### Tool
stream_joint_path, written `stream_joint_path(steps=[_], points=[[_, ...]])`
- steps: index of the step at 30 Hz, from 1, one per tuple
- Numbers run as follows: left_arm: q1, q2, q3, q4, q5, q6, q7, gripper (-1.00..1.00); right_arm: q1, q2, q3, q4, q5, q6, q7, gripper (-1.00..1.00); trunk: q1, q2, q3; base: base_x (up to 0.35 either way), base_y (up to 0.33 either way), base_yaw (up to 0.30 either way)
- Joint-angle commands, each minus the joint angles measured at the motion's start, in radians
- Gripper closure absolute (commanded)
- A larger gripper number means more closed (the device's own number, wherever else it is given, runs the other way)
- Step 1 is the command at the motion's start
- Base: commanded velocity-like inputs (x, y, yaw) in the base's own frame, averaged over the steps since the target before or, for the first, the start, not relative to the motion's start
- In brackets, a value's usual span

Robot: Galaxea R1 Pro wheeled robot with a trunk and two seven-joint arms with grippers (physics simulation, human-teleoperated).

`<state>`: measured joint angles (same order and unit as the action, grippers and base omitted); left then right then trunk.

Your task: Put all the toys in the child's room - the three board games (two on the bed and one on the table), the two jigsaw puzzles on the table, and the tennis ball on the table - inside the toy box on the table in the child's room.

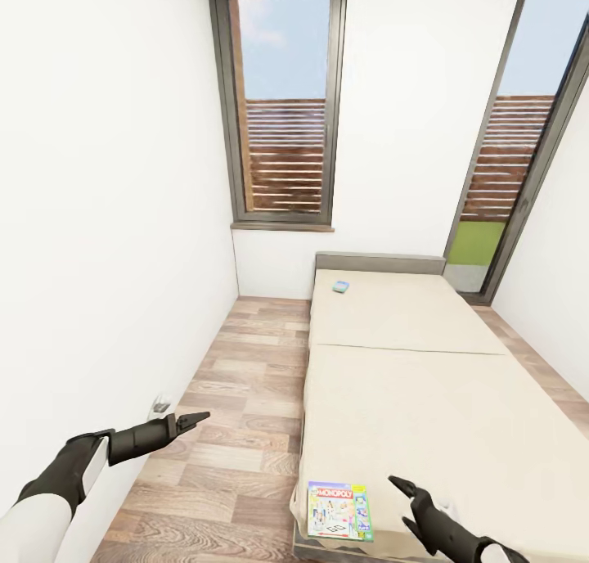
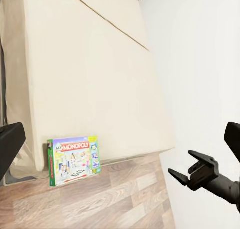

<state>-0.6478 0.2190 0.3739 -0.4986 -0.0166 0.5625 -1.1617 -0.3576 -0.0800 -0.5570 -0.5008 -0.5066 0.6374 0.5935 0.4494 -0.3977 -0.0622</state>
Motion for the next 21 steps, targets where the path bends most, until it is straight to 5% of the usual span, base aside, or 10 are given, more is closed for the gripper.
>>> stream_joint_path(steps=[1,3,6,21], points=[[-0.001,-0.001,0.004,0.000,-0.002,0.010,-0.004,-1.00,0.000,-0.012,-0.004,0.030,-0.005,-0.006,0.008,-1.00,0.001,-0.002,-0.002,0.000,0.000,0.000],[-0.001,-0.001,0.005,0.000,-0.002,0.011,-0.004,-1.00,0.003,-0.045,-0.002,0.121,-0.001,-0.061,0.048,-1.00,0.001,-0.002,-0.002,0.000,0.000,0.000],[-0.001,-0.002,0.005,0.000,-0.002,0.018,-0.004,-1.00,0.004,-0.063,0.003,0.171,0.004,-0.134,0.090,-1.00,0.001,-0.002,-0.002,0.000,0.000,0.000],[-0.001,-0.011,-0.022,-0.001,-0.002,0.061,-0.004,-1.00,0.005,-0.055,0.045,0.198,0.032,-0.213,0.113,-1.00,0.001,-0.002,-0.002,0.000,0.000,0.000]])
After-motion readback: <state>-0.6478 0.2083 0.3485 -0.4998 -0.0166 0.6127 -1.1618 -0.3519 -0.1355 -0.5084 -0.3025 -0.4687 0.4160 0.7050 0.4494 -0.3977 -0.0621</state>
